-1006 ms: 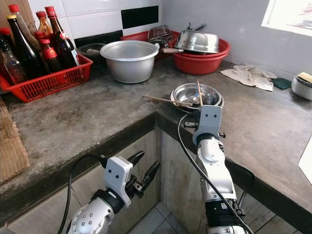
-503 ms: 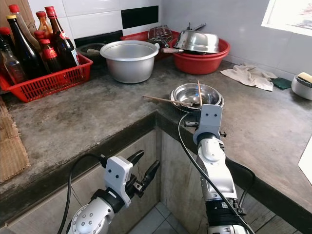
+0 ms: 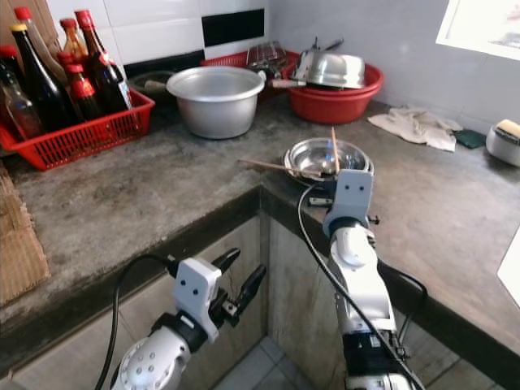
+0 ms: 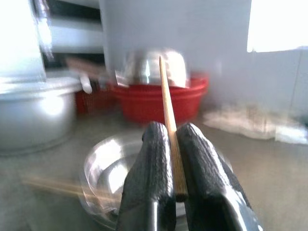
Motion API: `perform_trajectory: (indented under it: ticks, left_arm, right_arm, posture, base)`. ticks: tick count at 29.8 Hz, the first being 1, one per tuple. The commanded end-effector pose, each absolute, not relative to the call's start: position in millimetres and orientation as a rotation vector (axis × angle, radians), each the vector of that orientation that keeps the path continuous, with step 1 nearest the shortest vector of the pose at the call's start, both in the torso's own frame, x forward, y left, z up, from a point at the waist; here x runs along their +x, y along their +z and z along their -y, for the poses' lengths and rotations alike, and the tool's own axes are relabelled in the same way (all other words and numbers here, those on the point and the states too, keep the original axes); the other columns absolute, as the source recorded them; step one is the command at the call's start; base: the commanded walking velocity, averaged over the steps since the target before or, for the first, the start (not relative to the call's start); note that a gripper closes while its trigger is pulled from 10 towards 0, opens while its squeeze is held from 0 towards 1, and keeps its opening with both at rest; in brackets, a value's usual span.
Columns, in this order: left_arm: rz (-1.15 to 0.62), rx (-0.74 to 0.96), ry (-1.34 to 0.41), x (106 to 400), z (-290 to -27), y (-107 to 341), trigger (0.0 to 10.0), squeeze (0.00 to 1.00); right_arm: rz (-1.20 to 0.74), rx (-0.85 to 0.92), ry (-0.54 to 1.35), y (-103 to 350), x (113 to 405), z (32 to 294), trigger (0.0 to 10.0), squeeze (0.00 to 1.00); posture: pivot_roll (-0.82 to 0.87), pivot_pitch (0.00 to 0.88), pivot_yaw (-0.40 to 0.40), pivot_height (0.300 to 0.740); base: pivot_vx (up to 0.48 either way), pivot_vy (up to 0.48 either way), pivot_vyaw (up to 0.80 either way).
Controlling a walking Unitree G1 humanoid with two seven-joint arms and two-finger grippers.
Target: Kitchen organization
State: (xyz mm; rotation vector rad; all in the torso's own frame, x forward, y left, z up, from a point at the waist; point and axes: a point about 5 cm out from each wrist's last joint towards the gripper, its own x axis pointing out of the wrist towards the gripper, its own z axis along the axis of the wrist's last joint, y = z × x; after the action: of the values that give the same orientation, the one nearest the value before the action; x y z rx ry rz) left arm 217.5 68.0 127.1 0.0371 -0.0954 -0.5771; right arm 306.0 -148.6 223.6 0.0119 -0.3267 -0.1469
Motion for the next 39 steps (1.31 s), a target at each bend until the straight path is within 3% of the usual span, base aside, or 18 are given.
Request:
perform_trajectory:
  ticks: [1, 12, 13, 14, 15, 21, 39]
  left_arm:
    - [0.095, 0.048, -0.570, 220, -69, 127, 10.0, 0.00]
    - [0.087, 0.046, -0.569, 223, -70, 126, 10.0, 0.00]
    - [0.087, 0.050, -0.569, 223, -70, 126, 10.0, 0.00]
    - [0.087, 0.050, -0.569, 223, -70, 126, 10.0, 0.00]
    - [0.089, 0.049, -0.570, 223, -69, 126, 10.0, 0.00]
    - [0.097, 0.070, -0.604, 222, -67, 125, 10.0, 0.00]
    - [0.090, 0.122, -0.605, 229, -68, 122, 10.0, 0.00]
  right_arm:
    - [0.328, 0.003, -0.155, 221, 291, 147, 0.0, 0.00]
    - [0.256, -0.039, -0.190, 198, 245, 152, 0.0, 0.00]
    - [0.228, -0.045, -0.193, 192, 238, 153, 2.0, 0.00]
    - [0.228, -0.045, -0.193, 192, 238, 153, 2.0, 0.00]
    - [0.209, -0.051, -0.189, 188, 234, 151, 10.0, 0.00]
    - [0.177, -0.040, -0.186, 183, 229, 148, 10.0, 0.00]
    - [0.185, -0.047, -0.182, 186, 235, 146, 10.0, 0.00]
  posture:
    - [0.05, 0.010, -0.043, 0.740]
    - [0.03, 0.002, -0.025, 0.740]
    - [0.02, 0.000, -0.023, 0.740]
    - [0.02, 0.000, -0.023, 0.740]
    - [0.02, 0.000, -0.019, 0.740]
    - [0.02, 0.000, -0.014, 0.740]
    - [0.01, 0.000, -0.007, 0.740]
  base:
    - [0.000, 0.000, 0.00]
    - [0.000, 0.000, 0.00]
    - [0.000, 0.000, 0.00]
    - [0.000, 0.000, 0.00]
    - [0.000, 0.000, 0.00]
    - [0.000, 0.000, -0.09]
    - [0.084, -0.011, -0.78]
